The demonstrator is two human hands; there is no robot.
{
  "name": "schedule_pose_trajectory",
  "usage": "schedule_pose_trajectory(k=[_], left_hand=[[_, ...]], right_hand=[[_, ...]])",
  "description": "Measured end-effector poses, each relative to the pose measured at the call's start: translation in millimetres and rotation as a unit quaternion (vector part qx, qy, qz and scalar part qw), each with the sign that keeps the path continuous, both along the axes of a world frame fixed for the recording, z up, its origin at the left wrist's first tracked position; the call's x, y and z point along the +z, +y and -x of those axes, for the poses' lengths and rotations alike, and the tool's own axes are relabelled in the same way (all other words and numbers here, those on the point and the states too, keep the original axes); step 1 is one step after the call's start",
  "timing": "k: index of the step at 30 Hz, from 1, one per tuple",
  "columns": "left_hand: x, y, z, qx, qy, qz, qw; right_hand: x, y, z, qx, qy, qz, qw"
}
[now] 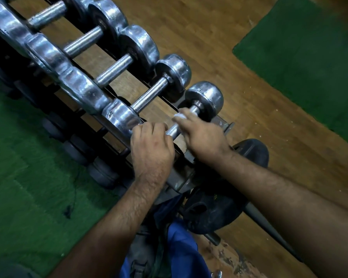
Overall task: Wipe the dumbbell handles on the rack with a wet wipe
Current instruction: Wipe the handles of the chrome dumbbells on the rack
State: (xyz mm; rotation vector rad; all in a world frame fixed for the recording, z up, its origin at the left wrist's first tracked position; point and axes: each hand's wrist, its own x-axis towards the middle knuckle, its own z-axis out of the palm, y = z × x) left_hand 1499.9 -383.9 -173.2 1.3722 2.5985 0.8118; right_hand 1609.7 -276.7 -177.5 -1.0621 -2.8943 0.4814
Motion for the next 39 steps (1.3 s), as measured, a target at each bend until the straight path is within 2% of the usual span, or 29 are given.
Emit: schedule_pose_trajectory(k=[2,6,8,10,11,14,18,22,26,29,32,36,39], left_hand=[[1.9,1.6,4.5,0.008,-0.015,0.004,1.000],[8.2,3.0,11.0,0.003,-0.031,-0.003,1.000],[9.8,5.3,14.7,-0.002,-0.017,0.002,1.000],[9.0,6.4,17.8,-0.006,0.035,0.011,0.999],[7.8,6.0,18.1,-0.010,0.058,0.011,0.998],[4.7,4.8,18.2,-0.031,0.067,-0.005,0.997],[2.8,6.2,20.3,-0.026,0.055,-0.014,0.998],[3.2,6.2,18.8,-0.029,0.053,-0.022,0.998],[2.5,6.3,20.0,-0.026,0.048,-0.022,0.998],[2.2,6.6,19.7,-0.025,0.029,-0.019,0.999],[2.5,7.5,19.9,-0.019,0.008,-0.017,1.000],[1.7,7.3,20.8,-0.021,0.002,-0.017,1.000],[1.8,7.0,20.2,-0.019,-0.002,-0.015,1.000]], right_hand=[[3.6,-10.2,-3.1,0.048,-0.009,0.007,0.999],[3.2,13.0,0.3,-0.071,-0.009,-0.011,0.997],[5.6,2.7,7.3,-0.026,-0.011,0.000,1.000],[8.8,-10.7,5.6,0.033,-0.004,0.016,0.999],[7.1,-11.6,1.4,0.030,0.011,0.012,0.999],[-4.1,-3.8,-2.4,-0.081,0.063,-0.020,0.995],[-12.3,-21.0,12.7,-0.202,0.114,0.005,0.973],[-17.4,-35.9,26.5,-0.353,0.228,0.057,0.906],[-18.8,-42.2,39.0,-0.462,0.278,0.152,0.828],[-21.1,-39.9,47.6,-0.493,0.339,0.245,0.763],[-21.8,-42.2,60.8,-0.520,0.347,0.295,0.723],[-10.7,-23.1,58.1,-0.547,0.398,0.403,0.616],[-9.1,-0.3,53.9,-0.566,0.394,0.425,0.586]])
